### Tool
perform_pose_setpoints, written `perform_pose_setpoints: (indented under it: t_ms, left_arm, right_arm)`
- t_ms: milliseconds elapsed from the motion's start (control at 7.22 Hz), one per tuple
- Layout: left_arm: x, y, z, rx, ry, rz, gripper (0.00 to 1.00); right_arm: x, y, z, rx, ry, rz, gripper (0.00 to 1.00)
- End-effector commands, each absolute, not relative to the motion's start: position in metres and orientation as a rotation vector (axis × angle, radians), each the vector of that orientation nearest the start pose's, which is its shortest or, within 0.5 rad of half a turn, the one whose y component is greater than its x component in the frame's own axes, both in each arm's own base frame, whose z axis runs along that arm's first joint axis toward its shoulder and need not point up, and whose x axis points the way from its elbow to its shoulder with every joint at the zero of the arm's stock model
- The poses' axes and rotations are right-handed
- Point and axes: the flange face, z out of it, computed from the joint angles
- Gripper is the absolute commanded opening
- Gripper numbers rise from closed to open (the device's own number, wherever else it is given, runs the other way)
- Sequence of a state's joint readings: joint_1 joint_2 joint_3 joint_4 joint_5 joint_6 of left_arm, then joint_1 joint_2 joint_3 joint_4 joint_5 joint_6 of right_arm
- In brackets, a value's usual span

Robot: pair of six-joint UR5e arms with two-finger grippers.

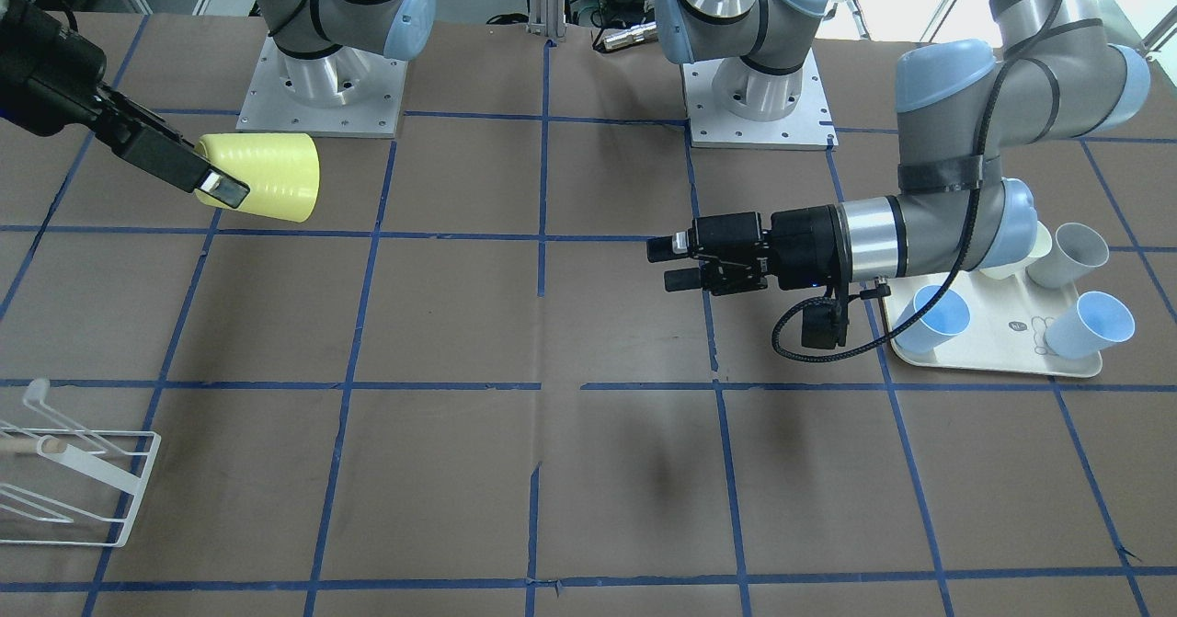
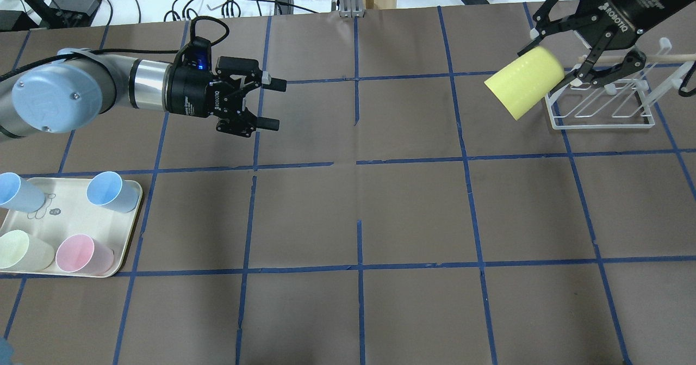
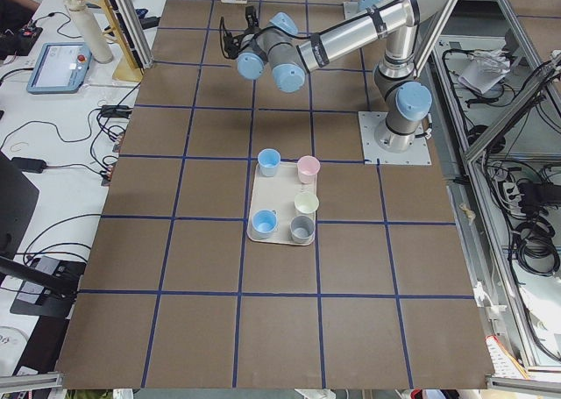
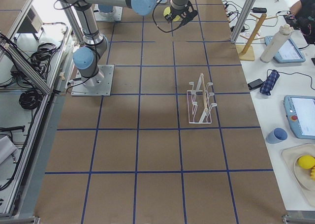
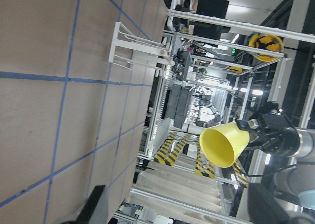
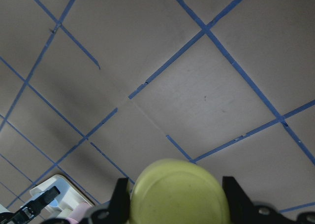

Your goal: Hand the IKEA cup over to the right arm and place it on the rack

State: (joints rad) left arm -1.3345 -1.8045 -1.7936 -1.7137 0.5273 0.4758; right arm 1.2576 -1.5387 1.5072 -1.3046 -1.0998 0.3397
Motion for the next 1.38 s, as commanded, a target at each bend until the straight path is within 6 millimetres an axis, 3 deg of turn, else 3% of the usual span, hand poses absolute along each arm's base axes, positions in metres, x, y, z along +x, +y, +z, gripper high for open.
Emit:
perform_pose_setpoints:
  t_ms: [0,277,415,692,831,1108,1246]
  left_arm:
    - [-0.067,-0.557,0.279,0.001,-2.403,-0.168,1.0]
    - [-0.058,-0.561,0.282,-0.098,-2.673,-0.111,1.0]
    - [-0.057,-0.562,0.303,-0.16,-2.805,-0.091,1.0]
    - [-0.088,-0.565,0.384,-0.353,-3.047,-0.003,1.0]
    - [-0.107,-0.556,0.421,-0.376,-3.128,-0.015,1.0]
    - [-0.117,-0.525,0.499,-0.334,-3.146,0.071,1.0]
    - [-0.118,-0.504,0.526,-0.286,-3.148,0.06,1.0]
  right_arm:
    - [0.02,-0.51,0.45,0.853,2.613,0.323,0.15]
    - [0.024,-0.521,0.431,0.792,2.724,0.229,0.14]
    - [0.021,-0.525,0.43,0.703,2.77,0.175,0.12]
    - [0.005,-0.533,0.425,0.658,2.921,0.104,0.01]
    - [-0.003,-0.535,0.424,0.61,2.985,0.079,0.0]
    - [-0.024,-0.547,0.423,0.528,3.159,-0.035,0.0]
    - [-0.028,-0.553,0.421,0.516,3.182,-0.085,0.0]
